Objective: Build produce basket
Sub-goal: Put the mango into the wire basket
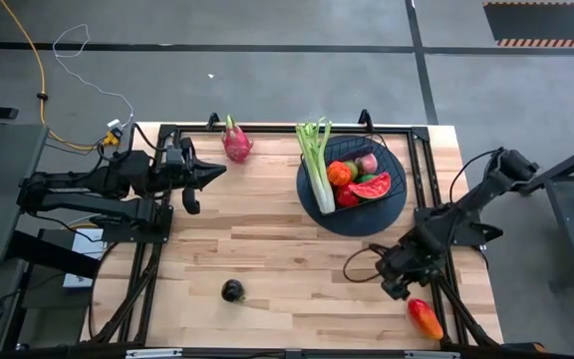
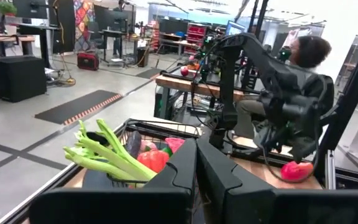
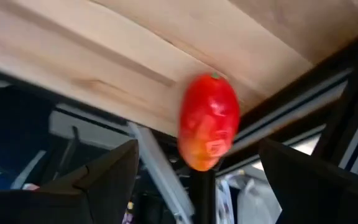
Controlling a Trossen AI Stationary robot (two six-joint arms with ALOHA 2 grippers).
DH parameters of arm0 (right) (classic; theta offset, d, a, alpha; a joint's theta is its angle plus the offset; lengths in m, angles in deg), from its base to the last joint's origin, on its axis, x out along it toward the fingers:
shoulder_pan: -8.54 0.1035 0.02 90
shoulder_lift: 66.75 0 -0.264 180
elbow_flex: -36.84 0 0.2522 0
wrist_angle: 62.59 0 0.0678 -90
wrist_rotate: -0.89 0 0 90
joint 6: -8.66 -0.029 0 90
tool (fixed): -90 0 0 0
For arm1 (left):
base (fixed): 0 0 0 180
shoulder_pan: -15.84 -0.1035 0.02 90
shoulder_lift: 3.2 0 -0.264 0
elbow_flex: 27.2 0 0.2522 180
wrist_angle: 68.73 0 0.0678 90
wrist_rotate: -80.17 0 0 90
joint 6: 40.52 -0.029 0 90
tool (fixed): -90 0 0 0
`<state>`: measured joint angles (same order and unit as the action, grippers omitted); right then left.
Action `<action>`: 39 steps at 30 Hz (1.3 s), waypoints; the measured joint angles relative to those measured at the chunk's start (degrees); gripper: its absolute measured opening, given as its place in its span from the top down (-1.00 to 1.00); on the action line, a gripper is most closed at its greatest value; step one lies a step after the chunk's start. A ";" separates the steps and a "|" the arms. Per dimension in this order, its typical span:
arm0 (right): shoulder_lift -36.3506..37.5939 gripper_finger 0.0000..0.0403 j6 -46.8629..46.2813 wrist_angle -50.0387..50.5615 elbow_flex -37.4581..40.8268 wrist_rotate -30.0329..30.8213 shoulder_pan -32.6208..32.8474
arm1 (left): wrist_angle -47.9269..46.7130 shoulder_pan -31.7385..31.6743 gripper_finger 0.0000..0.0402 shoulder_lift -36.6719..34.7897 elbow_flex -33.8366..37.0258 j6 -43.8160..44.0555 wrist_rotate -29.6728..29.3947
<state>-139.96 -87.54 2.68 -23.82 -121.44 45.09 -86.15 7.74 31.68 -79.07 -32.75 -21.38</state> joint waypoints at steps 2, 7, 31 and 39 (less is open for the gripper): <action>-1.08 -0.60 -2.35 -1.72 2.10 -1.17 1.54 | 0.00 0.00 1.00 0.00 0.00 -0.34 0.00; -3.66 -0.60 -6.57 -6.60 4.77 -2.01 4.47 | -0.02 0.00 1.00 0.00 0.00 -0.44 -0.02; -18.36 -0.60 -5.41 -17.19 4.77 -8.26 9.26 | -2.58 0.00 1.00 0.00 0.00 1.20 -0.20; -18.40 -0.60 -4.88 -17.88 4.77 -8.23 9.26 | -2.58 0.00 1.00 0.00 0.00 1.05 -1.16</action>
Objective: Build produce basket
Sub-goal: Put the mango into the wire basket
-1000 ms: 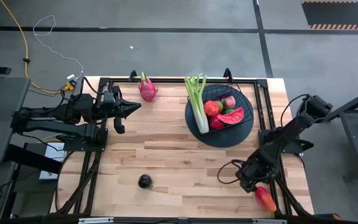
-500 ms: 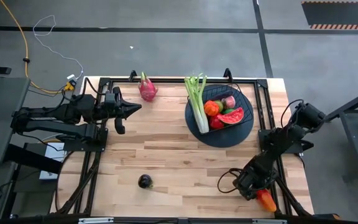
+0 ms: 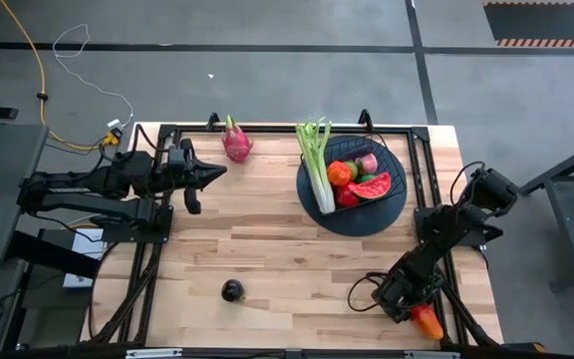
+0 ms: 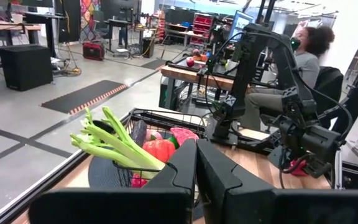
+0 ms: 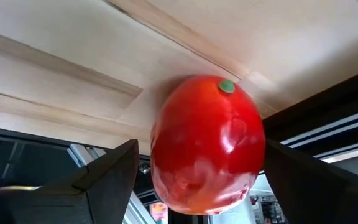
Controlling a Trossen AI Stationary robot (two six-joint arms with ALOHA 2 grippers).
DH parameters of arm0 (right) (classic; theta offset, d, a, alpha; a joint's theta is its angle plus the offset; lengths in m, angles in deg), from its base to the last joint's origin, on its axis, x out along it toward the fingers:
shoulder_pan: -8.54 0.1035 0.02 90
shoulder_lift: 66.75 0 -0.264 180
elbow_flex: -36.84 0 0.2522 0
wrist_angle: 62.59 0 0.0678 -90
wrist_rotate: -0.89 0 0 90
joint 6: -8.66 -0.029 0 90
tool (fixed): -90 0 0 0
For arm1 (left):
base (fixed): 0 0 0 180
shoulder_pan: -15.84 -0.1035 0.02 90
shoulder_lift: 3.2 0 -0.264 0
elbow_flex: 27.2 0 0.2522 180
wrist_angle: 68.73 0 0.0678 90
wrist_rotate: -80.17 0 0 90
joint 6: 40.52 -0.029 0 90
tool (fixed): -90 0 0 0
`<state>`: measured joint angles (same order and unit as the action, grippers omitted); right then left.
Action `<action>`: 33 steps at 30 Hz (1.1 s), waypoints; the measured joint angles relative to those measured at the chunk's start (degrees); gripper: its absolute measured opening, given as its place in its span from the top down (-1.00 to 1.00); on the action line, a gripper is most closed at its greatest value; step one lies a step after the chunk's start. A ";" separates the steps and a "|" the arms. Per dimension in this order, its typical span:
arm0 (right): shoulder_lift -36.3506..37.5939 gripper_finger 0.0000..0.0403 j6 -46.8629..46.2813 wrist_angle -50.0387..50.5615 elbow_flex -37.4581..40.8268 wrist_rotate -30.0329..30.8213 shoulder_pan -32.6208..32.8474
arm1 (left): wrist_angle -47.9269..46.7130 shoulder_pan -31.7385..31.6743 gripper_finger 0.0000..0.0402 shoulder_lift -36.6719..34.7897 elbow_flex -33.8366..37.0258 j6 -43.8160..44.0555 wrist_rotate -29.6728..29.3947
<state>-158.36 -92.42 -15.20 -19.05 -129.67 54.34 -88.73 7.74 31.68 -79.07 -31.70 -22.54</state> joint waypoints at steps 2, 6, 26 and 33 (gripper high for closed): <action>0.00 -0.59 0.76 -0.16 0.00 -0.01 0.00 | 0.00 0.00 1.00 0.00 0.00 0.02 -0.04; 0.00 -0.47 1.83 -0.28 0.00 -0.06 0.00 | 0.00 -0.01 1.00 0.00 0.00 0.01 -0.13; 5.24 0.04 47.34 10.74 -17.60 11.75 -11.99 | 0.04 0.00 1.00 0.00 0.00 1.17 -0.11; 11.65 0.04 73.56 3.98 -25.06 25.41 -26.14 | 1.14 -0.02 1.00 0.00 0.00 4.21 -0.09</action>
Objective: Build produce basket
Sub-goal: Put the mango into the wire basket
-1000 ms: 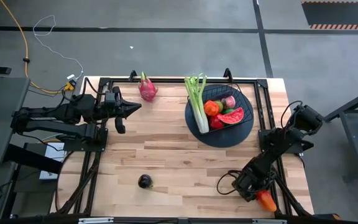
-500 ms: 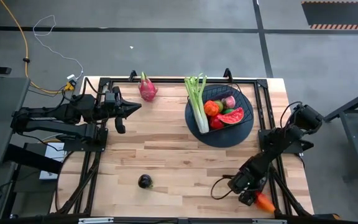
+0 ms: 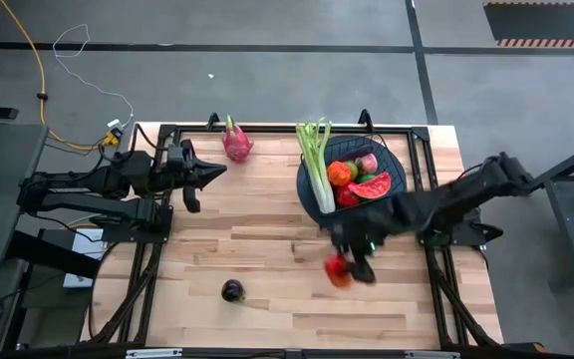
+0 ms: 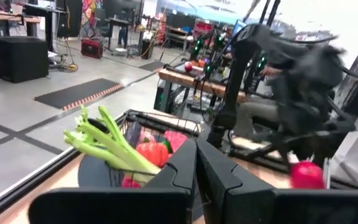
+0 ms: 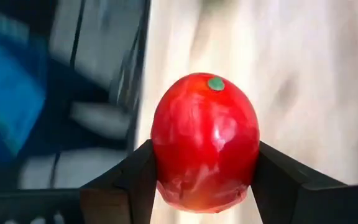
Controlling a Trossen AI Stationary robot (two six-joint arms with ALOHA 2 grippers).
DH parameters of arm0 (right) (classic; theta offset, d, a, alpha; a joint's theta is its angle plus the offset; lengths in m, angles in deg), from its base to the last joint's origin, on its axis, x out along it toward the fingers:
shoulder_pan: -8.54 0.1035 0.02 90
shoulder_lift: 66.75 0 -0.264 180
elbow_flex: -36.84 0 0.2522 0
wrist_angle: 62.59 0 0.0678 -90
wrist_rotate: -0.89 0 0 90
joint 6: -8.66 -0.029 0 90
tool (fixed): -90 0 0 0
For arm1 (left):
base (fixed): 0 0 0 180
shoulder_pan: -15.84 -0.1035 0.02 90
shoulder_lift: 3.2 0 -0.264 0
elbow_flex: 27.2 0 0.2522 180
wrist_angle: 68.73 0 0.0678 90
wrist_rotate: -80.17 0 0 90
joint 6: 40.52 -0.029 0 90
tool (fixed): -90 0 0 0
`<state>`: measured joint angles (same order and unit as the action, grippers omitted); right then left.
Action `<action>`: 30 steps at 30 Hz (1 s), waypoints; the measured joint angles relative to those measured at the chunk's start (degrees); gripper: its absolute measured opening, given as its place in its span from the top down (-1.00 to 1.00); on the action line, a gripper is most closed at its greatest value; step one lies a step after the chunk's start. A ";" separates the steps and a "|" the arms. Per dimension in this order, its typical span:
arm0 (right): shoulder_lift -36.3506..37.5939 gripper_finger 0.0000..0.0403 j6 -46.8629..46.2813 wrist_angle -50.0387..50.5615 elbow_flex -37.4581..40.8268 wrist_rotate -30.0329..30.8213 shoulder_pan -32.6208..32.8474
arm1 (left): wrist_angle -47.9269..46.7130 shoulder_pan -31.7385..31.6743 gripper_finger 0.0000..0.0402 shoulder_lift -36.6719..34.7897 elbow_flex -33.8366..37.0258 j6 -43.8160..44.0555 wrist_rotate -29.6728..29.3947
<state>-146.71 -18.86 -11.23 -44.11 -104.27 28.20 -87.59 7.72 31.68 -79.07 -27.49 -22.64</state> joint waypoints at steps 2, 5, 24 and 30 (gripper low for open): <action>1.70 0.04 4.13 -4.42 -0.25 2.91 -4.78 | 1.53 0.02 1.00 0.00 0.00 0.31 -0.01; 4.25 0.04 10.47 -10.10 -0.25 5.87 -11.60 | 4.49 0.02 1.00 -0.02 0.00 0.32 0.01; 30.23 0.05 6.49 -73.35 35.75 -0.26 -31.71 | 8.39 0.02 1.00 -0.07 0.00 0.34 2.58; 30.59 0.05 5.49 -76.43 37.13 -0.31 -31.67 | 8.39 0.02 1.00 0.00 0.00 0.34 2.74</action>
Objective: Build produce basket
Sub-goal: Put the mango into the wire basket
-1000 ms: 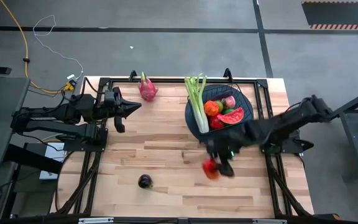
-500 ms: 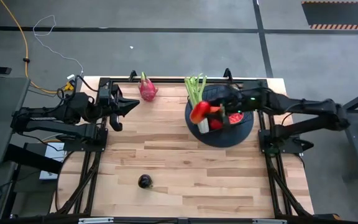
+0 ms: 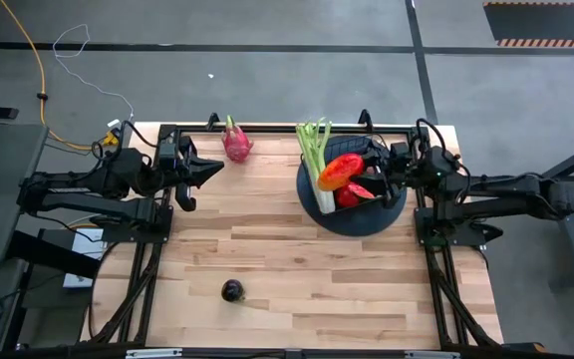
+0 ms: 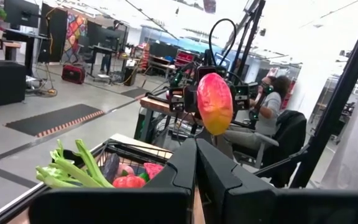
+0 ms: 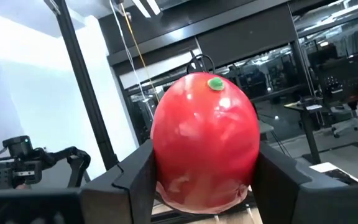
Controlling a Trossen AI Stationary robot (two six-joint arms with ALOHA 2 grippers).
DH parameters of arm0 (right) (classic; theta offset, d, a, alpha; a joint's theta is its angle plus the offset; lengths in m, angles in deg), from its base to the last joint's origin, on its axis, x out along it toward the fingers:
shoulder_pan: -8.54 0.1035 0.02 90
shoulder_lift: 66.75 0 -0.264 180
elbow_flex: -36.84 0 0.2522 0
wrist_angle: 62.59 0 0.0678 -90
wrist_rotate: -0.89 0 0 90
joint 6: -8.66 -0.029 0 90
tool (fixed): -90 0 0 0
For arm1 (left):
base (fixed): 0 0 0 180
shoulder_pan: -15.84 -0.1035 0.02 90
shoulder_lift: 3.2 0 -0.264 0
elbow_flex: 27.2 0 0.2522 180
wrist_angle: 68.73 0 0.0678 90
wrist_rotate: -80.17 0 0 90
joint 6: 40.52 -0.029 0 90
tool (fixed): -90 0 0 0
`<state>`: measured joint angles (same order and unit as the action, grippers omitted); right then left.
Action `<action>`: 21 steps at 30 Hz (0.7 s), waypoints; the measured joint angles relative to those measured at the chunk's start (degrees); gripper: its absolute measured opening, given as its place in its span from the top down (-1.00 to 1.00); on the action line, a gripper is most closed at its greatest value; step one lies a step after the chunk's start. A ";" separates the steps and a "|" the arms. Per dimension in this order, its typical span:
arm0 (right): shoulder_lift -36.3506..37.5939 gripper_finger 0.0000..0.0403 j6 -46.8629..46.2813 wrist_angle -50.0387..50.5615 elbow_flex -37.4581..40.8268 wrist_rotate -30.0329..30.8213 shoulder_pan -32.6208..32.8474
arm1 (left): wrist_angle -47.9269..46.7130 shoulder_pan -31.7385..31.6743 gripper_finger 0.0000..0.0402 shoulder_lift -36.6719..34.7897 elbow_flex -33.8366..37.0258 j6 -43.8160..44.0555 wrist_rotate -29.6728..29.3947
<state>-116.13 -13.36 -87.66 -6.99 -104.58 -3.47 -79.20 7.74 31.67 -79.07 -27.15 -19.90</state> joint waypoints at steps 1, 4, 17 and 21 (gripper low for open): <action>-0.05 0.05 0.01 0.00 -0.20 0.02 0.00 | -0.04 0.00 1.00 0.00 0.00 0.00 0.00; -0.05 0.04 0.40 0.02 -0.43 0.02 0.01 | -0.04 0.00 1.00 0.00 0.00 0.00 0.00; -0.05 -0.01 -0.46 0.01 -0.57 0.81 0.02 | -0.50 0.00 1.00 0.00 0.00 0.00 0.02; 0.02 -0.01 -2.90 6.53 -1.61 5.60 -0.43 | -0.50 0.00 1.00 0.00 0.00 0.00 0.04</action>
<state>-116.11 -16.26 -81.13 -8.59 -98.98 -3.90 -79.71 7.74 31.68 -79.07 -27.15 -19.86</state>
